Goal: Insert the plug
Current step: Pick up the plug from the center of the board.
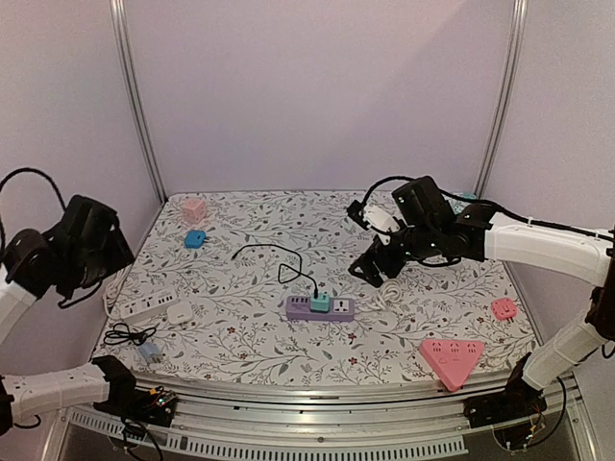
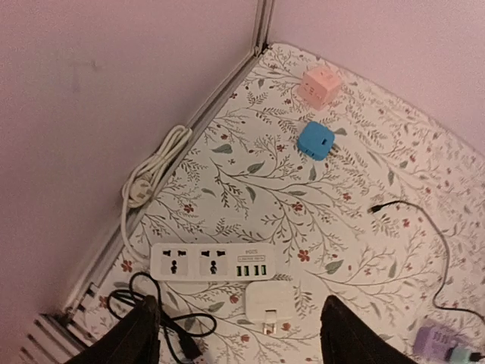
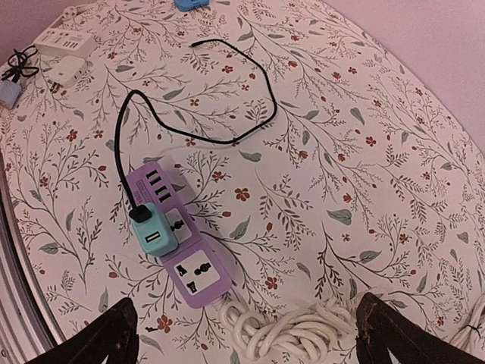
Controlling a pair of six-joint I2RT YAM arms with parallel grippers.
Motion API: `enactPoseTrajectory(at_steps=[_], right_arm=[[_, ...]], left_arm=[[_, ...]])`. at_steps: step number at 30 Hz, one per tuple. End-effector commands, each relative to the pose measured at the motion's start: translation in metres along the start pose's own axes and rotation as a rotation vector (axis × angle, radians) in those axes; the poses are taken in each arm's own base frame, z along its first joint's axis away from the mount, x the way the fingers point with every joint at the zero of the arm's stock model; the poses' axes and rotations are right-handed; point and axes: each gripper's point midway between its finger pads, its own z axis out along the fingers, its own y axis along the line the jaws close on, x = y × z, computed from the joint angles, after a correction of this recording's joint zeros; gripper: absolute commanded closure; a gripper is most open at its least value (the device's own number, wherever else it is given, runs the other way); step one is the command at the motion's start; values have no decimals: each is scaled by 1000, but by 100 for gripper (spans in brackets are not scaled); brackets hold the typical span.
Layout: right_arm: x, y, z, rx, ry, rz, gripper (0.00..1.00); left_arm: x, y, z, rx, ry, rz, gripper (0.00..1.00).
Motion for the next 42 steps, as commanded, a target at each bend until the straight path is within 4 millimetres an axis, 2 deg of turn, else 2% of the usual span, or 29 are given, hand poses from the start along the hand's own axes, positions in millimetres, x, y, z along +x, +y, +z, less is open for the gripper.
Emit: enactPoseTrajectory(at_steps=[1,3,5,8,12,15,18,20,22,24,26,33,39,42], right_arm=[[0,10,2,-62,-35,19,1],[1,15,4,-85,-33,22,1],[0,17,5,-99,-32,22,2],[0,20,6,-114,-30,31,2],[3,21,6,-122,-27,38,2],[6,20,6,-113,-27,40,2],[9,20,9,-114,-17,41,2],[11,21,11,-120,-12,39,2],[12,21,13,-120,-6,34,2],[11,21,17,-120,-2,29,2],[11,21,21,-123,6,29,2],[15,21,23,-120,18,18,2],[17,17,25,-98,26,13,2],[17,16,24,-91,27,10,2]], left_arm=[[94,61,7,-39,131,-621,30],[131,86,8,-119,208,-697,27],[148,95,9,-168,251,-689,23],[147,87,14,-198,268,-586,21],[154,84,25,-338,309,-437,13],[151,62,45,-306,293,-389,11],[153,55,53,-326,302,-373,9],[163,53,54,-338,342,-375,8],[181,50,58,-322,399,-422,7],[202,41,65,-279,457,-498,8],[217,44,71,-298,480,-563,10],[195,57,83,-341,397,-548,17],[229,39,96,-301,529,-551,24],[235,38,99,-311,546,-542,30]])
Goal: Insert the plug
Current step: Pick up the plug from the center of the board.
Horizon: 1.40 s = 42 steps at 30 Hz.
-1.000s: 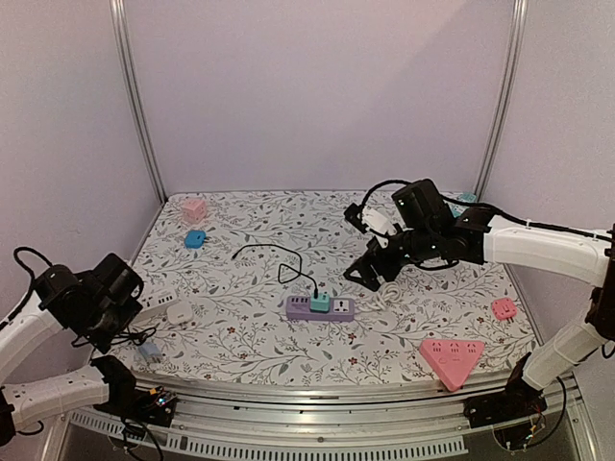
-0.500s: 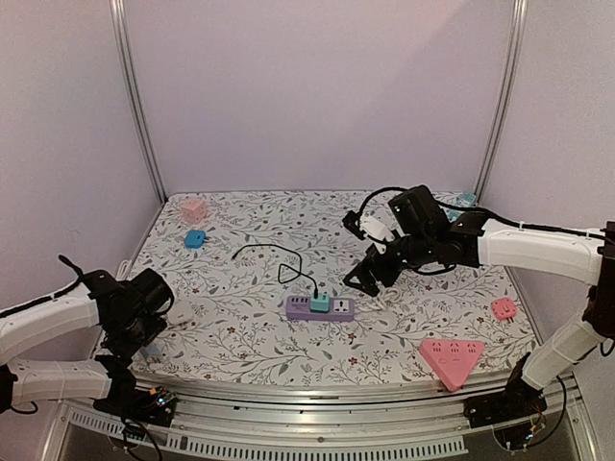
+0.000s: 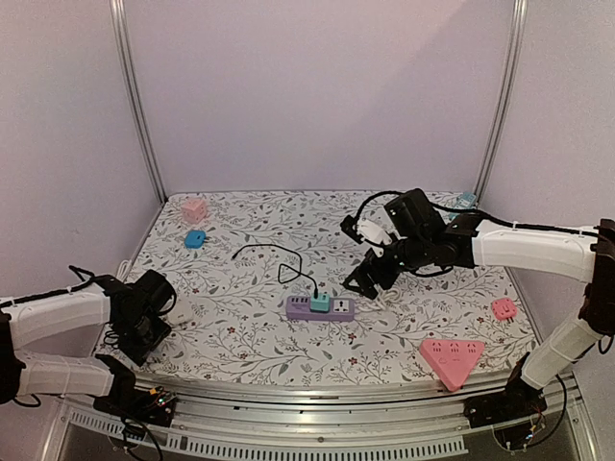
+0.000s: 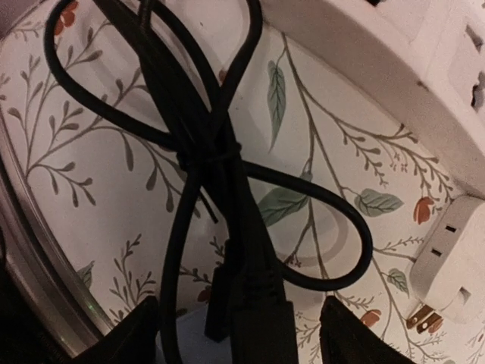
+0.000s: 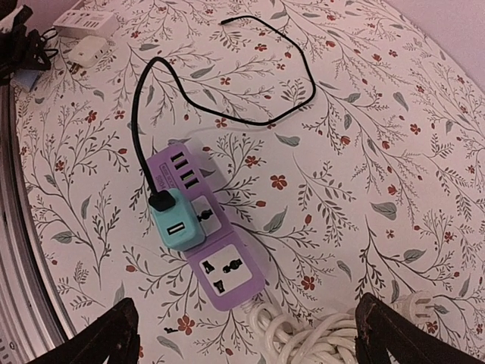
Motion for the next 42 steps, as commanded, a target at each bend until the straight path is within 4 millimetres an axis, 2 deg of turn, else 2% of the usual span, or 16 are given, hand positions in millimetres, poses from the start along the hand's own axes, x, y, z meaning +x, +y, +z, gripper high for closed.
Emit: enactPoseTrajectory(at_steps=[1,6,9,13,18,21,24,28,29,31,33,36,39,42], right_arm=[[-4,-4,-2,21,-6,-15,2],[-2,-5,-1,27,1,-15,2],[-3,-6,0,28,4,-15,2],[-3,-6,0,26,7,-13,2],[-8,-2,-4,9,8,-14,2],[-16,0,-9,-3,-3,-10,2],[-31,1,-18,-9,-30,-5,2],[-49,4,-33,-17,-70,6,2],[-52,5,-37,-22,-77,10,2],[-60,6,-46,-31,-98,10,2],[-70,9,-58,-40,-133,6,1],[-86,13,-75,-79,-182,-2,1],[-102,30,-98,-227,-236,-4,1],[-117,59,-127,-433,-298,-30,1]], left_arm=[[10,-8,10,17,50,6,32],[4,-16,5,34,21,36,53],[2,-18,-1,45,25,51,72],[1,-11,-12,54,35,46,100],[-12,-15,-42,161,9,14,100],[-31,-34,-78,276,-61,52,100],[-62,-63,-129,386,-221,173,100],[-92,-112,-199,463,-465,469,100],[-95,-132,-222,516,-510,543,100],[-84,-173,-246,594,-557,758,100],[-54,-214,-273,769,-538,930,100],[4,-257,-313,1033,-492,1147,100],[63,-275,-358,1316,-452,1297,100],[114,-270,-401,1596,-405,1413,100]])
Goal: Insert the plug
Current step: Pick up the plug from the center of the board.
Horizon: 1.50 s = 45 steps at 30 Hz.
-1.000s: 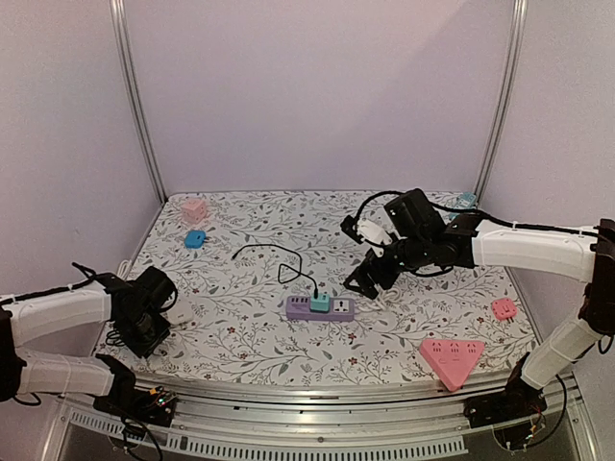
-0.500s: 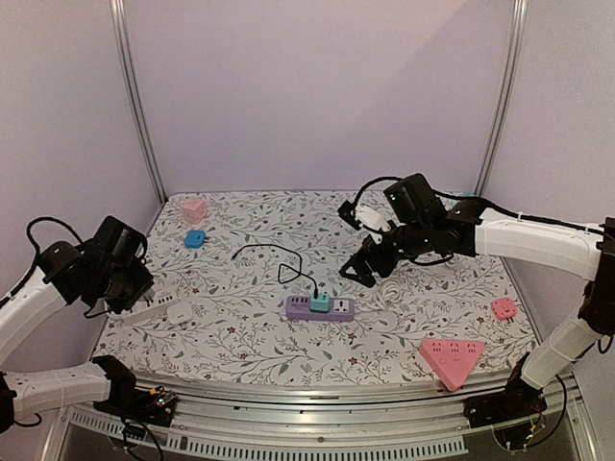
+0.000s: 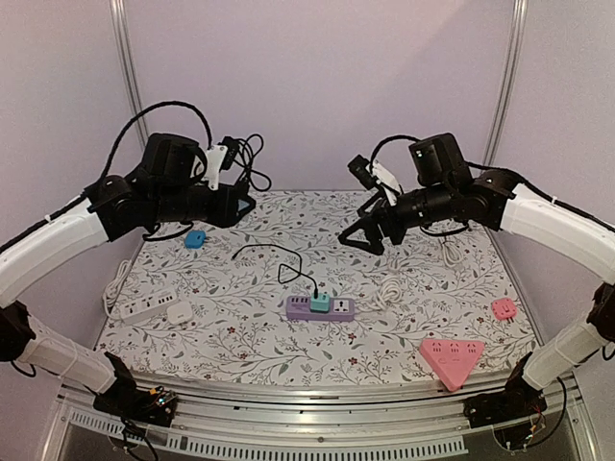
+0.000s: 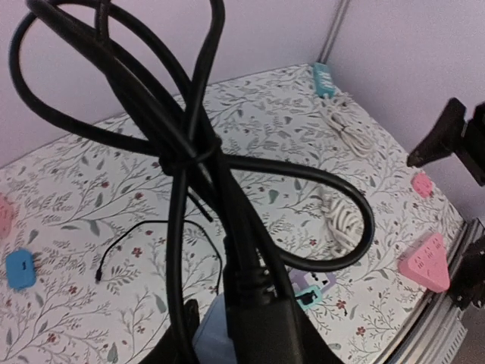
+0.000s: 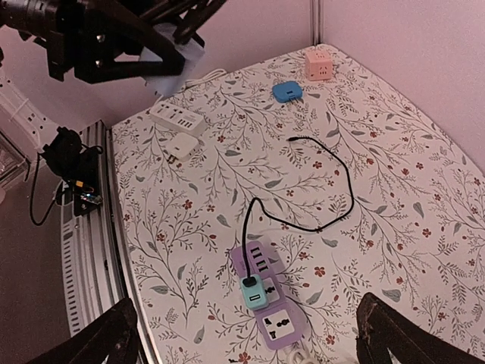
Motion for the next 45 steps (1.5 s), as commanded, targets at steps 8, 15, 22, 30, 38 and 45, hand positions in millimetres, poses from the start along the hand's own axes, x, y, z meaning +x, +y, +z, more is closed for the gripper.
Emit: enactPoseTrajectory(at_steps=[8,15,22,30,38,45], right_arm=[[-65,89,-71,-496,-213,-74,4],[-91,97,-89,-537,-349,-47,4],[-103,97,-84,-555,-392,38,27],[-96,105,-70,-509,-389,5,50],[-90,100,-57,-505,-357,33,77],[-84,97,-50,-491,-333,34,100]], left_arm=[[-17,-187,-43,759,-268,469,100],[-10,-210,-52,832,-333,520,100],[-15,-219,-45,834,-353,506,100],[-18,-221,-42,834,-368,478,100],[-18,-222,-43,839,-369,479,100],[-17,-223,-43,844,-375,477,100]])
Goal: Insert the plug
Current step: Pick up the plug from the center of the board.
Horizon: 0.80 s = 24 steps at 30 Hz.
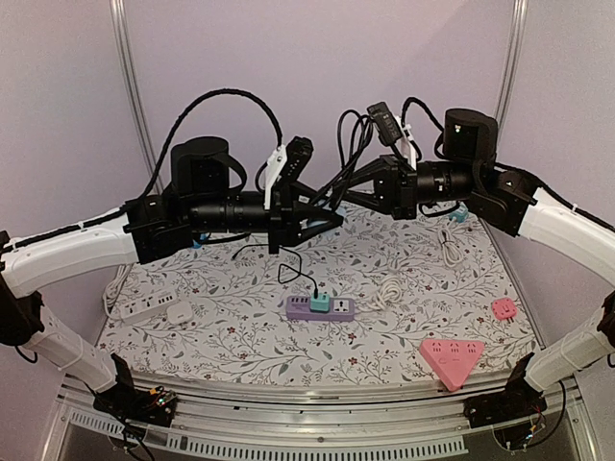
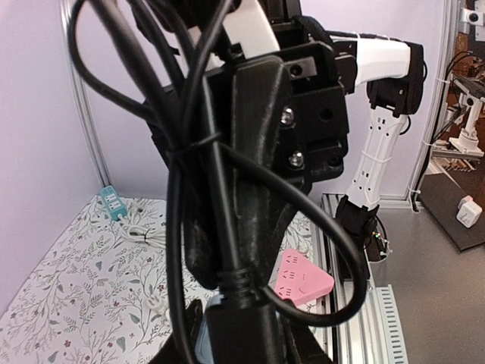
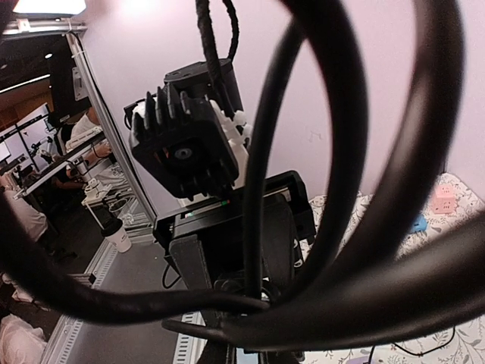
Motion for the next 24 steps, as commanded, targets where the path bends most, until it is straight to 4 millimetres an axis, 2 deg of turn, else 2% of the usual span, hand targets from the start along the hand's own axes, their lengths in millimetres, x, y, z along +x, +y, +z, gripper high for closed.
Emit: enactPoseTrajectory(at_steps=[1,14,19,24], right_arm=[[19,-15,8,37,47,48,100],[23,-17,3,76,80,0,100],[19,-16,3,74,73,-2,100],[15,-13,-2,86,61,-31,100]], left_arm=[[-6,-10,5,31,-37,24,100],[-4,-11,4,34,-35,20,100],[3,-6,9,15,-15,6,100],[8,-4,8,-3,-3,5,66]])
